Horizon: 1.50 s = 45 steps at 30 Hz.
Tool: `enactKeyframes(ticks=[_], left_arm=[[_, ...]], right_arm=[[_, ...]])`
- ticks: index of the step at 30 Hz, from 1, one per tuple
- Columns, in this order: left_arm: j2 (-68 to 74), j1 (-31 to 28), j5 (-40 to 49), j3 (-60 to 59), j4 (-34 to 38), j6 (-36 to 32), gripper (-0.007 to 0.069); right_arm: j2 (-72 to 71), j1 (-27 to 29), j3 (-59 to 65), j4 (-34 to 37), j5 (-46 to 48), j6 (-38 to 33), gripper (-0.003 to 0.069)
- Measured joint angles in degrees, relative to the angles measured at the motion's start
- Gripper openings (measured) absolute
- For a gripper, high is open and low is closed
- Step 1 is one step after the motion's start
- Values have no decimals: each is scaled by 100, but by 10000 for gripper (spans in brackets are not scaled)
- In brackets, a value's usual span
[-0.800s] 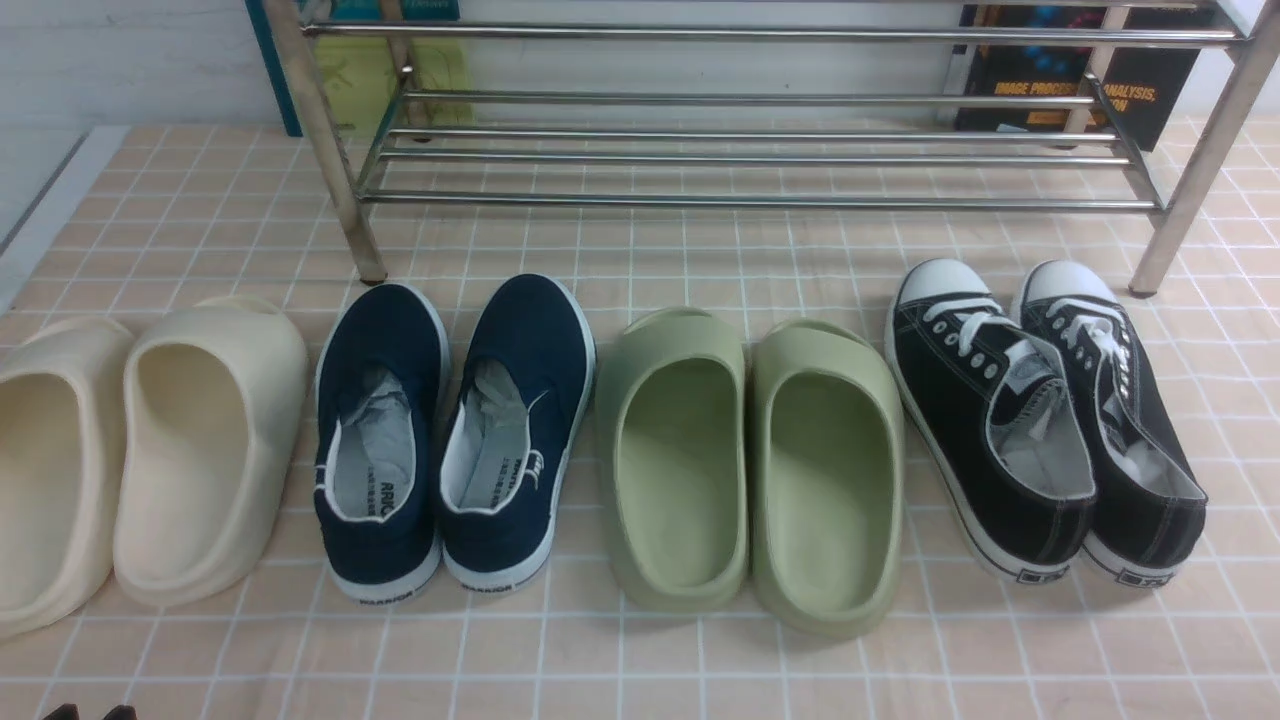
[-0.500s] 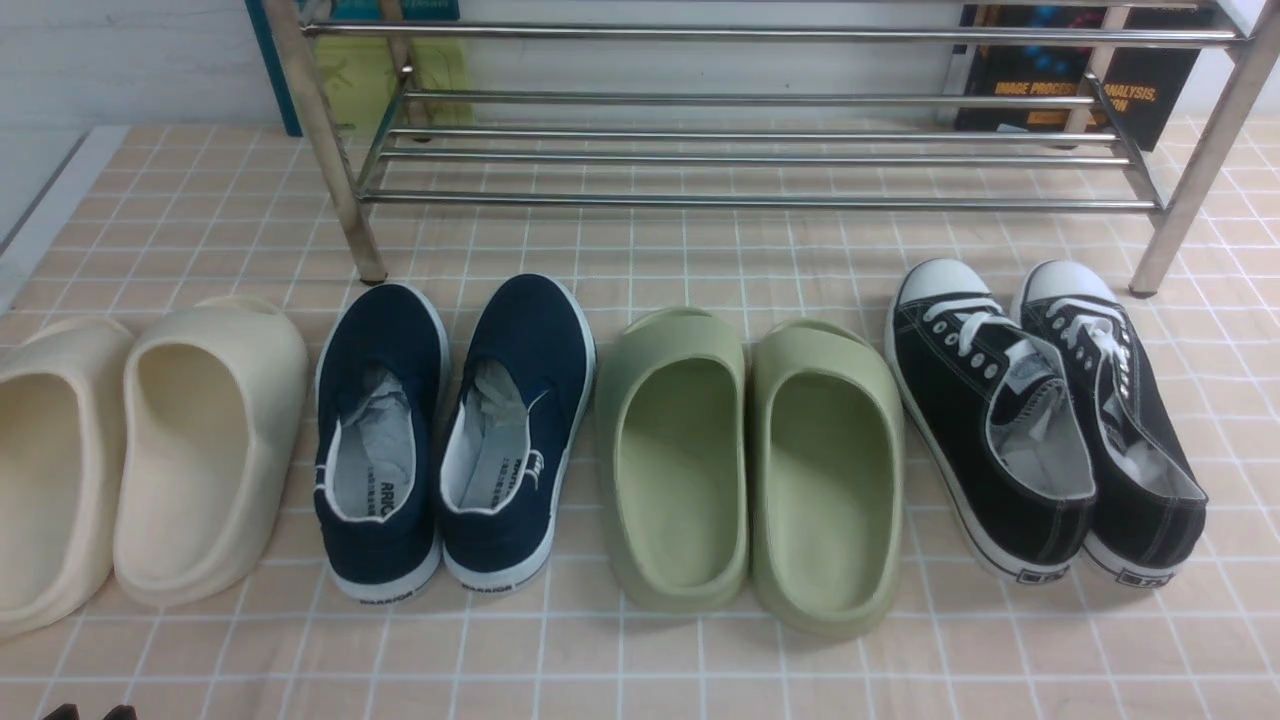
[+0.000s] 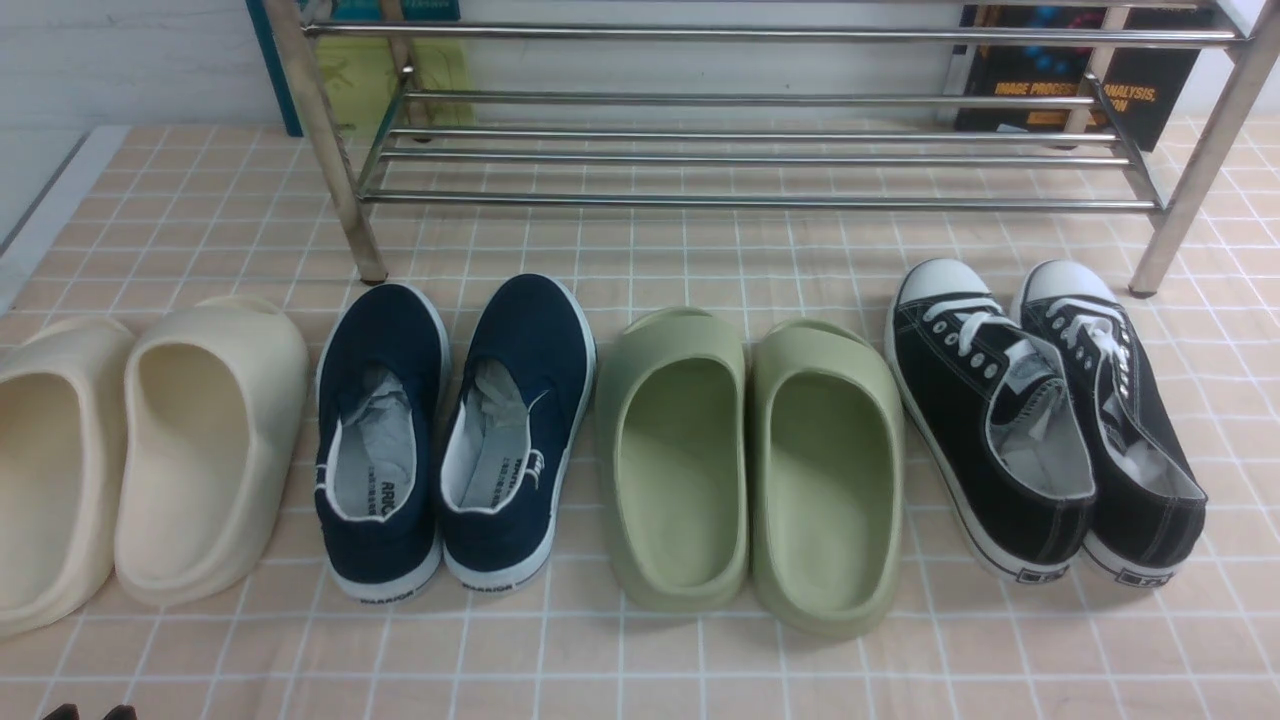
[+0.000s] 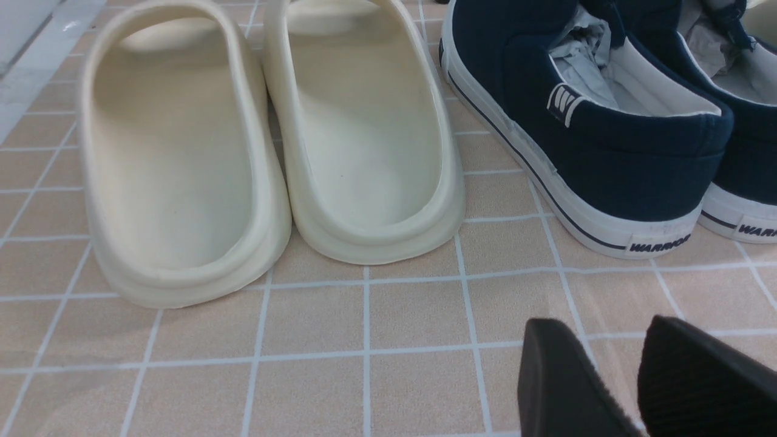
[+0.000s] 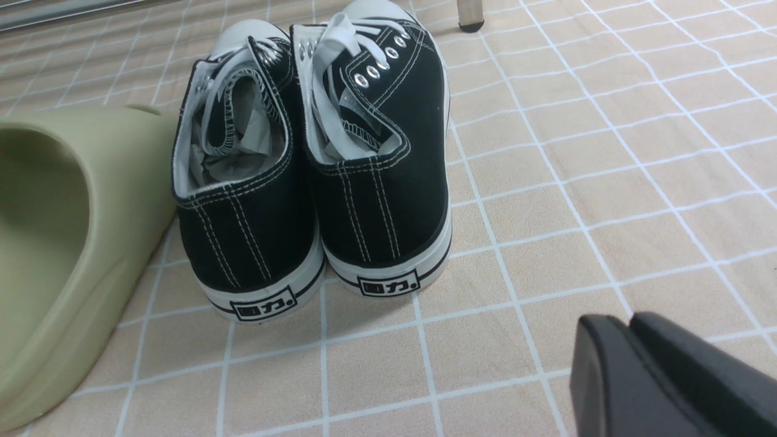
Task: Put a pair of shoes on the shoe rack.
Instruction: Use the right arm to grab the shoe closest to it
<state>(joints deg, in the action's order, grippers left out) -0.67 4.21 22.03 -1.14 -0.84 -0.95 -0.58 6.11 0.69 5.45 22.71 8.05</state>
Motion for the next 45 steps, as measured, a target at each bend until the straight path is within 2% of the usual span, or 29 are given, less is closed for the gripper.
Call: enactKeyframes(ticks=[22, 26, 30, 35, 40, 41, 44, 45], left_arm=[[0, 0, 0, 0, 0, 0, 239], [0, 0, 0, 0, 0, 0, 239], [0, 0, 0, 0, 0, 0, 239], [0, 0, 0, 0, 0, 0, 239], [0, 0, 0, 0, 0, 0, 239], [0, 0, 0, 0, 0, 0, 239], [0, 0, 0, 0, 0, 0, 239], [0, 0, 0, 0, 0, 0, 239]], right_arm=[[0, 0, 0, 0, 4, 0, 77], [0, 0, 24, 26, -230, 0, 82], [0, 0, 68, 64, -1093, 0, 83], [0, 0, 68, 71, -2910, 81, 92], [0, 0, 68, 317, -5042, 926, 95], [0, 0, 68, 331, -5133, 971, 95], [0, 0, 68, 608, -6705, 1546, 101], [-2, 0, 68, 628, -6808, 1558, 101]])
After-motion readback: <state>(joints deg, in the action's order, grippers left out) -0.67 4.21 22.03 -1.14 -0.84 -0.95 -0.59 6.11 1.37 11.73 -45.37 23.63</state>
